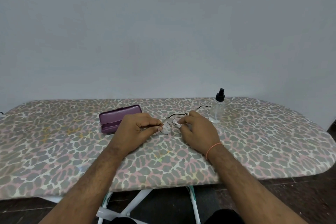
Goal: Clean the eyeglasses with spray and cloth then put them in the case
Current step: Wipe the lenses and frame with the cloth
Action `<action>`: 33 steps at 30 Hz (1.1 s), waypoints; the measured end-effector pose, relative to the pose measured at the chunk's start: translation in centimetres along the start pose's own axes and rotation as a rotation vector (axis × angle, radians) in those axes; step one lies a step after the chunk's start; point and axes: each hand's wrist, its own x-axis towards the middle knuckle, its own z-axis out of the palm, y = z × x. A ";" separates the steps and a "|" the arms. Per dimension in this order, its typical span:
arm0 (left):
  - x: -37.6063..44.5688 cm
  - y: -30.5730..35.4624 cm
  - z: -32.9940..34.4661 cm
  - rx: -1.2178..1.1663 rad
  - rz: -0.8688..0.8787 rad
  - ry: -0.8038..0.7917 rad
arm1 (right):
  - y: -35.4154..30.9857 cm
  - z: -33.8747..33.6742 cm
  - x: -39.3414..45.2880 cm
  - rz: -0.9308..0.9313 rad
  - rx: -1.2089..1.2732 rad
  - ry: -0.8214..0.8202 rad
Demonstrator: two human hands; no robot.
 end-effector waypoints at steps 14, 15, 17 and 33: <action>0.0 0.0 0.0 0.006 0.010 0.009 | 0.4 0.4 0.2 0.051 -0.055 0.039; 0.0 0.0 0.0 0.006 0.009 0.009 | 0.4 0.4 0.1 0.066 -0.079 0.051; 0.0 0.0 0.1 0.005 0.009 0.007 | 0.3 0.6 0.2 0.069 -0.110 0.051; 0.0 0.1 0.1 0.010 0.011 0.009 | 0.1 0.4 0.1 0.014 -0.085 -0.017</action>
